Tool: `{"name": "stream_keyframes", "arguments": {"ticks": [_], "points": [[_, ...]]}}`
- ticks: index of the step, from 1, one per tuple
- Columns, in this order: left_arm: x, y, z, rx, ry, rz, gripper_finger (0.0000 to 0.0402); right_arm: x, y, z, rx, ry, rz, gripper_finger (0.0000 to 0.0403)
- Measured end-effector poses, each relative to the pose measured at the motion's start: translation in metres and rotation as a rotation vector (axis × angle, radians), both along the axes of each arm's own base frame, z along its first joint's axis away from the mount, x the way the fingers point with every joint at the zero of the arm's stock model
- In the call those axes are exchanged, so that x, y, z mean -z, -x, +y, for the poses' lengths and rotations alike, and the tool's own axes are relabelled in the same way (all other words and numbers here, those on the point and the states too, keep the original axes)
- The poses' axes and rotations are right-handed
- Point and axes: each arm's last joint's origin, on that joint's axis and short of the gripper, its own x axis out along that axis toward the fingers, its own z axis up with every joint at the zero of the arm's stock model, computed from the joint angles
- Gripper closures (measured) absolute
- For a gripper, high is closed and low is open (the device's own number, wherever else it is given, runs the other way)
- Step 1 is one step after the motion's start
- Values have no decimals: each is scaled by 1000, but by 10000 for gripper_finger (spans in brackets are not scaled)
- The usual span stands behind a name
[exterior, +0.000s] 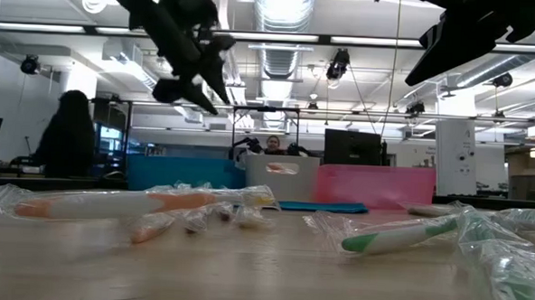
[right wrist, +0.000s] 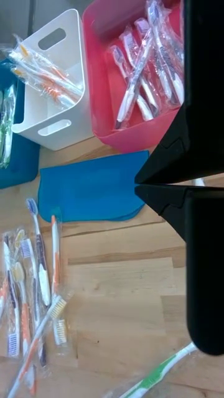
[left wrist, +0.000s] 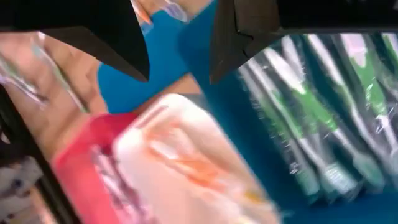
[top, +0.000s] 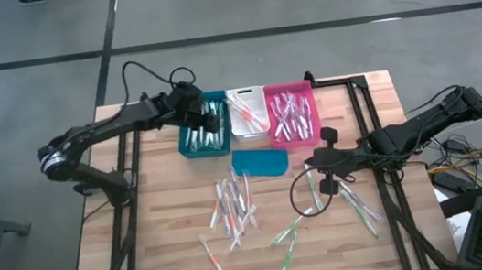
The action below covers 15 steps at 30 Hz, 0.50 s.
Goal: Pick & Place Toothbrushes
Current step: Put the orange toothbrush into the white bin
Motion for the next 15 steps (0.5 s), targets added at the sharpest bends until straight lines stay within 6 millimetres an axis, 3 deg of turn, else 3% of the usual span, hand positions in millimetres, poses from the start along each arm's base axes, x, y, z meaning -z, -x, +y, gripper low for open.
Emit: {"name": "stream_keyframes", "arguments": {"ticks": [7,15], "points": [[-26,-2,-59,79,-250,-10,234,-2,-1,0,-20,22,-11,394],[-17,-4,-129,231,-482,35,234,-3,-2,2,-28,14,-31,394]]}}
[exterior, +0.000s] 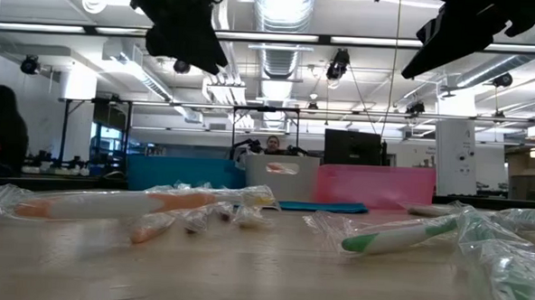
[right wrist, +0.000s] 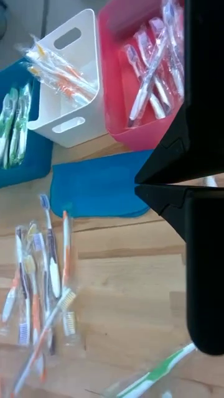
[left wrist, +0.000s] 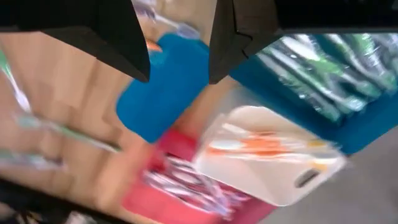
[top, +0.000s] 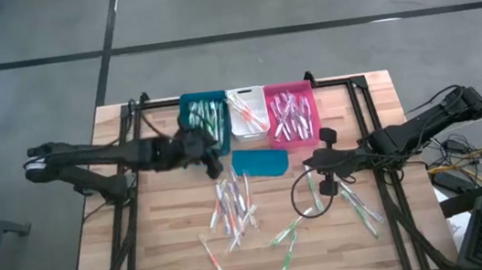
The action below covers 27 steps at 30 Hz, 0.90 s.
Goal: Pick & Place Toothbrushes
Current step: Put the orange toothbrush into the white bin
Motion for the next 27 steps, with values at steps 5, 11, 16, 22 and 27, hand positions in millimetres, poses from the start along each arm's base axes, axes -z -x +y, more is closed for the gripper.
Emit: {"name": "stream_keyframes", "arguments": {"ticks": [5,11,16,22,27], "points": [[4,0,-29,156,-63,37,234,-2,-2,1,-82,41,-1,394],[3,5,-61,237,-127,20,242,-3,-13,10,-188,80,-51,394],[14,12,-90,337,-116,-2,252,6,-20,19,-256,135,-13,394],[32,20,-102,377,-80,23,251,17,-29,22,-267,158,25,394],[53,22,-103,357,8,38,250,21,-31,23,-270,166,48,394]]}}
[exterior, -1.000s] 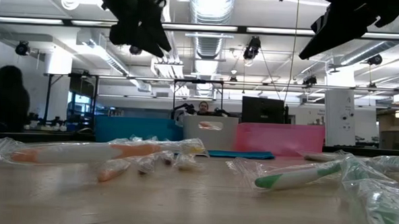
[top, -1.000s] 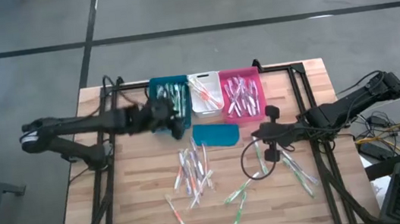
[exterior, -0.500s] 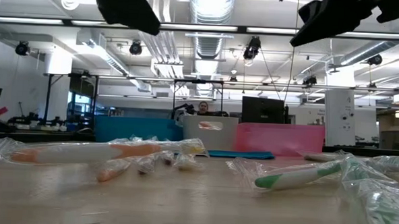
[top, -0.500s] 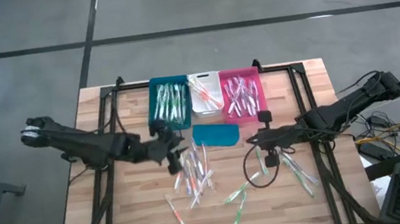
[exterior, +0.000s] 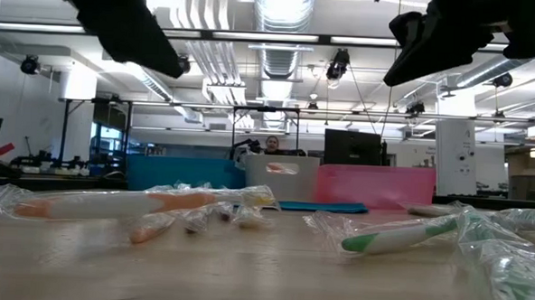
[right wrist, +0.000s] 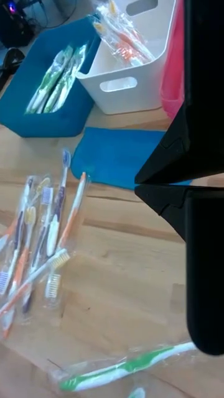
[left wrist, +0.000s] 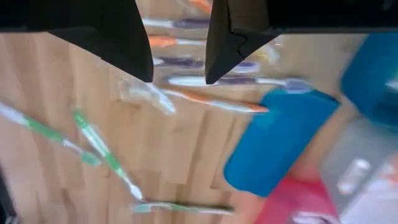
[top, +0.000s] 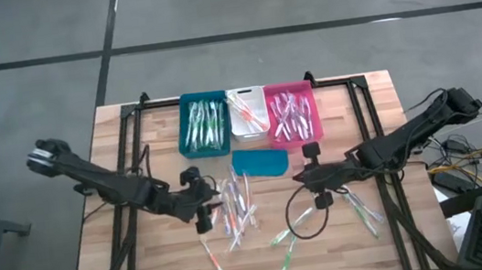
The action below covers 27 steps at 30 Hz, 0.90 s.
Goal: Pick & Place Toothbrushes
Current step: Put the orange toothbrush into the white bin
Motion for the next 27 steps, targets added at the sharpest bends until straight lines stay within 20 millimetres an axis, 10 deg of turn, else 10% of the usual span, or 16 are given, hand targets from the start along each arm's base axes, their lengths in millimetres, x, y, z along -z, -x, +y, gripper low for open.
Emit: {"name": "stream_keyframes", "arguments": {"ticks": [27], "points": [[66,-47,-74,-10,219,154,250,-15,-3,1,10,-13,-46,394]]}}
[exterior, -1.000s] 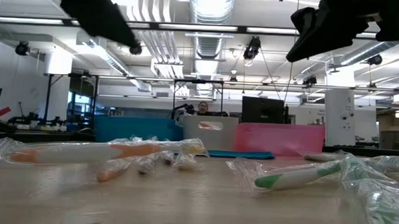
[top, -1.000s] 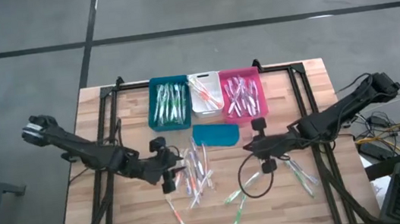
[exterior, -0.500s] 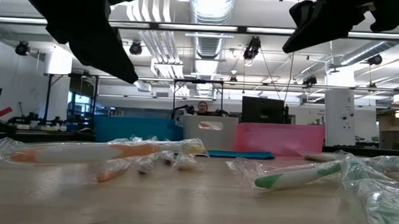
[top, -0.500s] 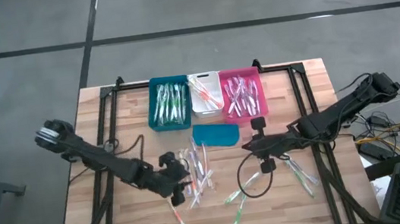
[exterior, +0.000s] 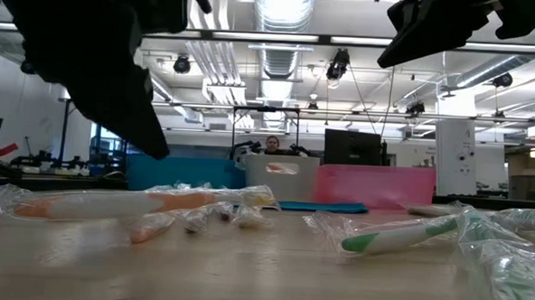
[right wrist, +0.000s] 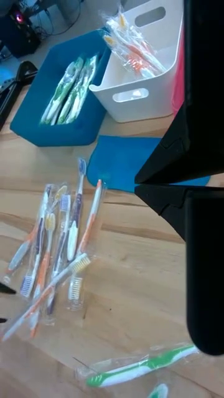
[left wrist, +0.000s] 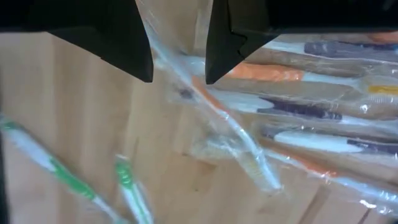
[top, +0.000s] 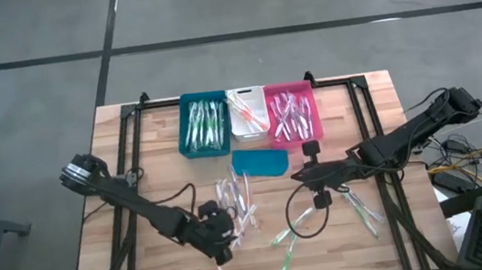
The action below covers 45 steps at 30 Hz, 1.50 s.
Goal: Pick & Place Toothbrushes
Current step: Put the orange toothbrush into the white bin
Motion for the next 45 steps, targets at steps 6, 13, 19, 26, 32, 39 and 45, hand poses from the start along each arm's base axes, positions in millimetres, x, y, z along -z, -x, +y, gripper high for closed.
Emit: {"name": "stream_keyframes", "arguments": {"ticks": [6,13,19,26,32,39,45], "points": [[16,-6,3,-69,-16,29,250,0,0,0,12,-15,-1,394],[25,-8,3,-134,23,52,250,2,1,0,16,-14,16,394],[25,-8,2,-160,75,49,250,2,2,-1,31,-30,21,394],[17,-8,2,-187,148,34,250,3,2,-1,32,-30,23,394],[17,-9,1,-229,209,34,250,5,4,-1,34,-24,49,394],[26,-12,0,-238,197,36,250,5,4,-1,34,-24,49,394],[39,-15,-2,-239,170,63,250,5,4,-1,34,-24,49,394]]}}
